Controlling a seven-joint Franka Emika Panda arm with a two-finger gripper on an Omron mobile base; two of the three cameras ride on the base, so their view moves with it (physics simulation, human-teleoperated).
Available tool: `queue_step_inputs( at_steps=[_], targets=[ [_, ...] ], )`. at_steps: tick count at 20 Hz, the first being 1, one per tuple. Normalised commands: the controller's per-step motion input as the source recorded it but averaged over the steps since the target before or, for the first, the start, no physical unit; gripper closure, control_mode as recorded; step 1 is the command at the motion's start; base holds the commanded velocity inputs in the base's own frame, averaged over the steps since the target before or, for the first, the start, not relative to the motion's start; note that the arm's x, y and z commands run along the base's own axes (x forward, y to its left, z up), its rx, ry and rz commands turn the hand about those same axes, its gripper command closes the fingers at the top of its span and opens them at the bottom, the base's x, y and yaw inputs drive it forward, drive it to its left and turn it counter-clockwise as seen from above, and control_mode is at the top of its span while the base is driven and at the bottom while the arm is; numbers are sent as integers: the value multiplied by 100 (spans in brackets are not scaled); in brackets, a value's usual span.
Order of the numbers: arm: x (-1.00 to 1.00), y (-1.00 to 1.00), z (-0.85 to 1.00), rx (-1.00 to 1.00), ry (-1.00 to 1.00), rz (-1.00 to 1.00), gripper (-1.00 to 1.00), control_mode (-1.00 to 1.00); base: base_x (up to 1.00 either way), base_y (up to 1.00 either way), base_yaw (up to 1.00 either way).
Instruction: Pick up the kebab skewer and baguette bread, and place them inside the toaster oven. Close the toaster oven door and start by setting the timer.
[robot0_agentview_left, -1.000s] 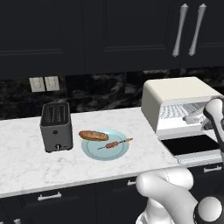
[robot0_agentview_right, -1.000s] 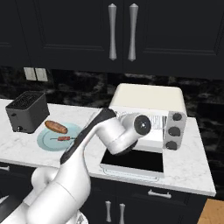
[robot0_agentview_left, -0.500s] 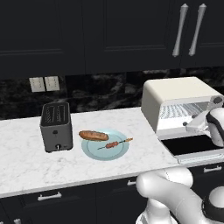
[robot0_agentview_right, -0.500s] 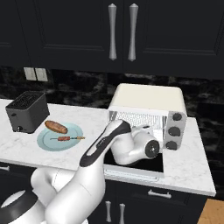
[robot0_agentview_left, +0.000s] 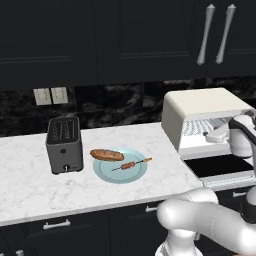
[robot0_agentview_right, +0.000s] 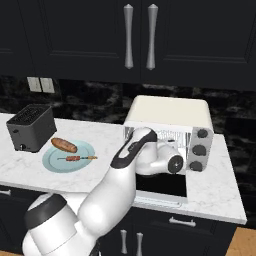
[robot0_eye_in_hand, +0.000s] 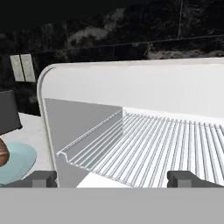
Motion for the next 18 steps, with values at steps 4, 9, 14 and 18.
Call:
queue_step_inputs(
  at_steps=[4,9,14,18],
  targets=[
    [33,-1,-9,4,0,0,-100,-100,0,0,0],
    [21,-4,-29,0,0,0,-100,-100,0,0,0],
    [30,-18,-7,2,0,0,-100,-100,0,0,0],
    [28,-25,-6,3,0,0,-100,-100,0,0,0]
  ],
)
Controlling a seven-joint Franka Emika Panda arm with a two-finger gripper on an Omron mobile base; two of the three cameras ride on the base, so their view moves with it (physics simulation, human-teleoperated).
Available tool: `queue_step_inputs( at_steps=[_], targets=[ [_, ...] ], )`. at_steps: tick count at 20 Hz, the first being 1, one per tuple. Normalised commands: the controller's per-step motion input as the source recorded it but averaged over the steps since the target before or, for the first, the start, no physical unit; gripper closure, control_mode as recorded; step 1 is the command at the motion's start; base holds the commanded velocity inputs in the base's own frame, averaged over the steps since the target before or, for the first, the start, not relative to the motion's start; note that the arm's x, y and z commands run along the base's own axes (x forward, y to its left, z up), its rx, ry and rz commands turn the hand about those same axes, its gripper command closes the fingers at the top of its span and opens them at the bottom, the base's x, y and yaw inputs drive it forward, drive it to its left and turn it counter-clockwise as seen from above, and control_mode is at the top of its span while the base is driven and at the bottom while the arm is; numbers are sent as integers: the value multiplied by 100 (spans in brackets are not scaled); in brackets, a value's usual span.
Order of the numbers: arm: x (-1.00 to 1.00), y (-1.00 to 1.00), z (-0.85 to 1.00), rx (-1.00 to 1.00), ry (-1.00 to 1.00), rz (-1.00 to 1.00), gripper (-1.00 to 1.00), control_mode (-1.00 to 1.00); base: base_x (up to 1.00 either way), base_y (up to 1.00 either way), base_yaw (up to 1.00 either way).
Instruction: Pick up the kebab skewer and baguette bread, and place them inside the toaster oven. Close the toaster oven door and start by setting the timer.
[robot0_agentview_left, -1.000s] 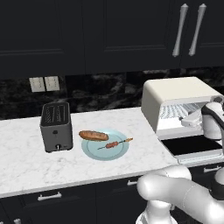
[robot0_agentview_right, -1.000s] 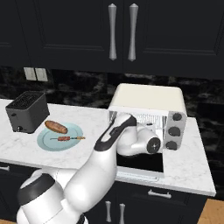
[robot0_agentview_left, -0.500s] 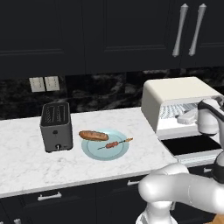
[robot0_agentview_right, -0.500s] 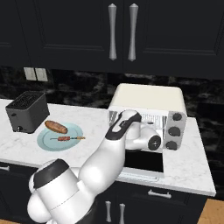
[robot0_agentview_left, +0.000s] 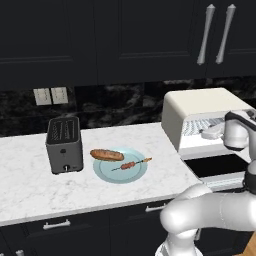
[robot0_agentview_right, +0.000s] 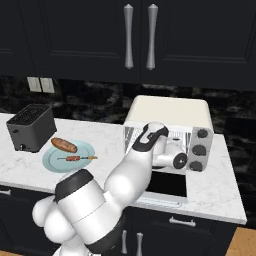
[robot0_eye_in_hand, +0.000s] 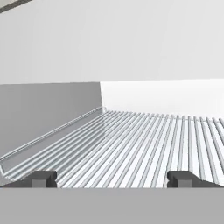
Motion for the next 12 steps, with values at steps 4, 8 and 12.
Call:
queue_step_inputs(
  at_steps=[4,8,12],
  targets=[
    [14,-11,-26,2,0,0,-100,-100,0,0,0],
    [24,0,-17,3,-1,0,-100,-100,0,0,0],
    [13,0,-24,2,-2,0,-100,-100,0,0,0]
  ],
)
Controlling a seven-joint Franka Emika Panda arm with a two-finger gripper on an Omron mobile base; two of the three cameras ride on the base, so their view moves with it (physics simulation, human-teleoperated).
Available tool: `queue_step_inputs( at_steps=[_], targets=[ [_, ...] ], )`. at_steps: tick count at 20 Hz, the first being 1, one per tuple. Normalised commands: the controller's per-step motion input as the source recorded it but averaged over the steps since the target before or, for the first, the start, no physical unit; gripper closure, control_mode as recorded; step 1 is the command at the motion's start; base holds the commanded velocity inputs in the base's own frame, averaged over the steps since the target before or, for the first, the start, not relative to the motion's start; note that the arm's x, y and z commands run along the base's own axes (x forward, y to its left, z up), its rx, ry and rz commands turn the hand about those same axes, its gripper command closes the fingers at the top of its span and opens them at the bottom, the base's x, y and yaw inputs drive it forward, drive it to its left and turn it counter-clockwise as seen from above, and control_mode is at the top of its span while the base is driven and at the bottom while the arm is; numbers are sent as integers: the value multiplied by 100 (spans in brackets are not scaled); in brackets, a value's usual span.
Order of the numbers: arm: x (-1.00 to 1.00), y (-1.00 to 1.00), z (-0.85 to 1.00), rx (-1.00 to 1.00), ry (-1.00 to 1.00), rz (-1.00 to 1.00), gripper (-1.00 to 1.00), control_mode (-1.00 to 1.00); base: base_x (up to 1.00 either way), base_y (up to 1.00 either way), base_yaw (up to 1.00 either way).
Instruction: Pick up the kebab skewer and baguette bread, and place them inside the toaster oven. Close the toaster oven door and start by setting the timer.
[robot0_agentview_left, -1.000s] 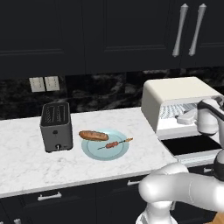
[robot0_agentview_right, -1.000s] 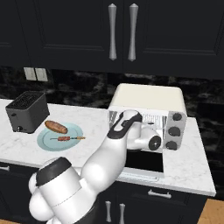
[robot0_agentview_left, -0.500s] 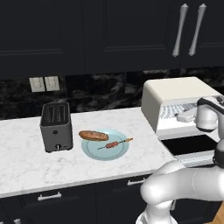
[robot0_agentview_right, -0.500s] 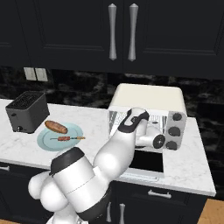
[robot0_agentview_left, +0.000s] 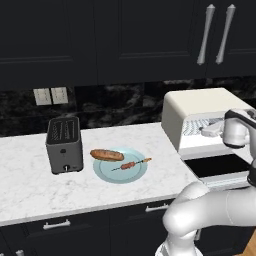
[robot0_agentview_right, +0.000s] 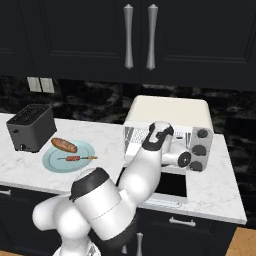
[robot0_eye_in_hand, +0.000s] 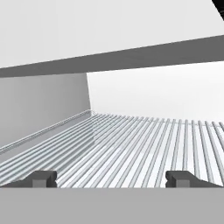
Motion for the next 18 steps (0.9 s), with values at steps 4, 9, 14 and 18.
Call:
queue_step_inputs(
  at_steps=[4,9,14,18],
  targets=[
    [-1,0,-58,0,0,0,-100,-100,0,0,0],
    [-37,0,-56,0,1,-1,-100,-100,0,0,0],
    [-91,0,-38,0,11,0,-100,-100,0,0,0],
    [-100,0,-9,0,27,0,-100,-100,0,0,0]
  ],
)
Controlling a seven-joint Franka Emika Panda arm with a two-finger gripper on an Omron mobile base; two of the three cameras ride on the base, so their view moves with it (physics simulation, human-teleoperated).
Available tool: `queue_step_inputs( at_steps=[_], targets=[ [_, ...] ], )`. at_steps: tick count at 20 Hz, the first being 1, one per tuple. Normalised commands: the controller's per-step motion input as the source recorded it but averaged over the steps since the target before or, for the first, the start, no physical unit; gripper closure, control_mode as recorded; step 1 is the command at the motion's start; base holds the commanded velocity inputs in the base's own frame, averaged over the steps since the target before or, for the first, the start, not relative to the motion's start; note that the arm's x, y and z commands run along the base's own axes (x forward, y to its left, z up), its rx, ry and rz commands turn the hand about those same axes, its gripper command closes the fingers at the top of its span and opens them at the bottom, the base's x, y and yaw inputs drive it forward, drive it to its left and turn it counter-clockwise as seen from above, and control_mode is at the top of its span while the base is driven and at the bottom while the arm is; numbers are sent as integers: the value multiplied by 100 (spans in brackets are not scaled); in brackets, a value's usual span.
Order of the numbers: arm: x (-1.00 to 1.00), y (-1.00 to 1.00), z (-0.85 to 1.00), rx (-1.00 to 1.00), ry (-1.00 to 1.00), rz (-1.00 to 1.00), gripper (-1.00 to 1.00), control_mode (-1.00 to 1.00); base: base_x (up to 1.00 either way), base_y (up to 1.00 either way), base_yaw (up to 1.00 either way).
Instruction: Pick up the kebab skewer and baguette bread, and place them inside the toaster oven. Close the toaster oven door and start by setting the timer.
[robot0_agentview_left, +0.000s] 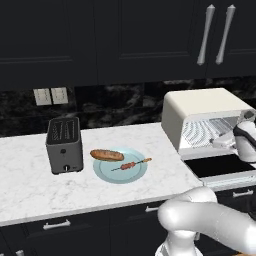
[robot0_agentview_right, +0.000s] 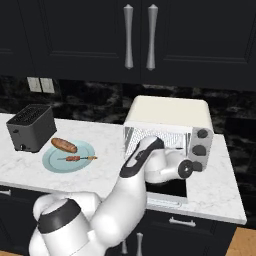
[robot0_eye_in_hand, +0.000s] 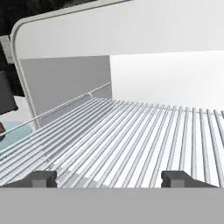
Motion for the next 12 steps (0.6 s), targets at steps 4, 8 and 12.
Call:
queue_step_inputs(
  at_steps=[4,8,12],
  targets=[
    [-100,0,0,0,33,-1,-100,-100,0,0,0],
    [-100,0,0,0,33,-1,-100,-100,0,0,0],
    [-82,25,75,10,23,2,-100,-100,0,0,0]
  ],
)
